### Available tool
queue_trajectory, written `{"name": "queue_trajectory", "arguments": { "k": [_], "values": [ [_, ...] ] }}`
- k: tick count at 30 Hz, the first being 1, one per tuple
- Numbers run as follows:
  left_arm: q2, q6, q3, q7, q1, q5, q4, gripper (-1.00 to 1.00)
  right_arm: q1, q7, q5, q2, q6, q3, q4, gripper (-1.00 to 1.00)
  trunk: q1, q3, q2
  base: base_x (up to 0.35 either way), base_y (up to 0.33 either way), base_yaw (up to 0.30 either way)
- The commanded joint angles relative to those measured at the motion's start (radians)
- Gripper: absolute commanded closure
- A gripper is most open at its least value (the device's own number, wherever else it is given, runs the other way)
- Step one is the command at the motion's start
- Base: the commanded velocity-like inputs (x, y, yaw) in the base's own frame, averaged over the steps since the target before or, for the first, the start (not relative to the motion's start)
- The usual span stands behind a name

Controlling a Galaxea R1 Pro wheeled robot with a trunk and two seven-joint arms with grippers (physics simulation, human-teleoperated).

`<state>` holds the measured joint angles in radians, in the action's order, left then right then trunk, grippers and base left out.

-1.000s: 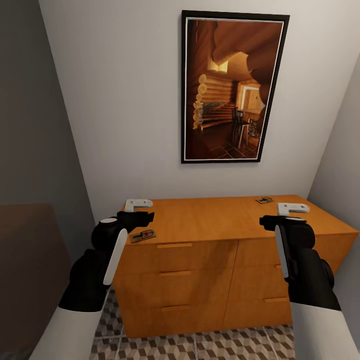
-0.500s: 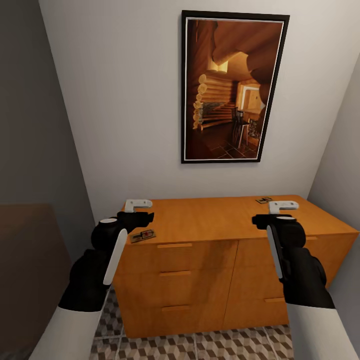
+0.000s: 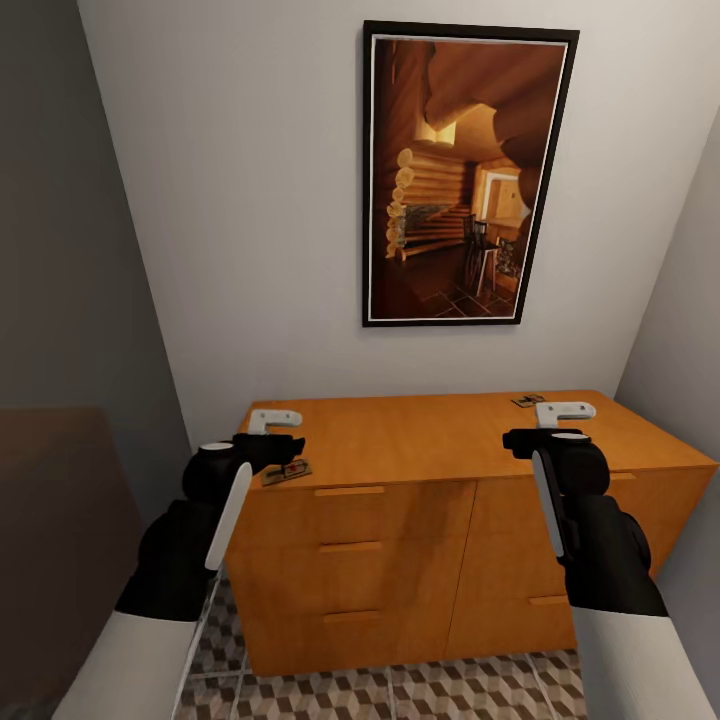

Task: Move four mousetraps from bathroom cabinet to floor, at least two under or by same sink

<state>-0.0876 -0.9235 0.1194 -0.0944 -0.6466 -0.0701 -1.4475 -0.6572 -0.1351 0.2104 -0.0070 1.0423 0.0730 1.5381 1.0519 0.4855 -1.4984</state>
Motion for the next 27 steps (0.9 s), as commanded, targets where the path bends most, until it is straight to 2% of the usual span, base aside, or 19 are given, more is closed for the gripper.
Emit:
{"name": "queue_trajectory", "arguments": {
  "k": [1,8,27],
  "values": [
    [0.000,-0.004,0.001,-0.016,-0.001,-0.008,-0.001,-1.00,-0.001,-0.002,0.000,0.000,0.005,-0.001,0.001,-1.00,0.000,0.001,-0.001,0.000,0.000,0.000],
    [-0.004,-0.003,-0.001,-0.055,-0.001,-0.017,0.013,-1.00,-0.001,-0.003,0.006,0.001,-0.002,-0.001,0.001,-1.00,0.000,0.001,-0.001,0.000,0.000,0.000],
    [-0.006,-0.029,-0.004,-0.060,-0.001,-0.011,0.004,-1.00,-0.001,-0.003,0.007,0.001,0.005,-0.004,0.005,-1.00,0.000,0.001,-0.001,0.000,0.000,0.000]
  ]
}}
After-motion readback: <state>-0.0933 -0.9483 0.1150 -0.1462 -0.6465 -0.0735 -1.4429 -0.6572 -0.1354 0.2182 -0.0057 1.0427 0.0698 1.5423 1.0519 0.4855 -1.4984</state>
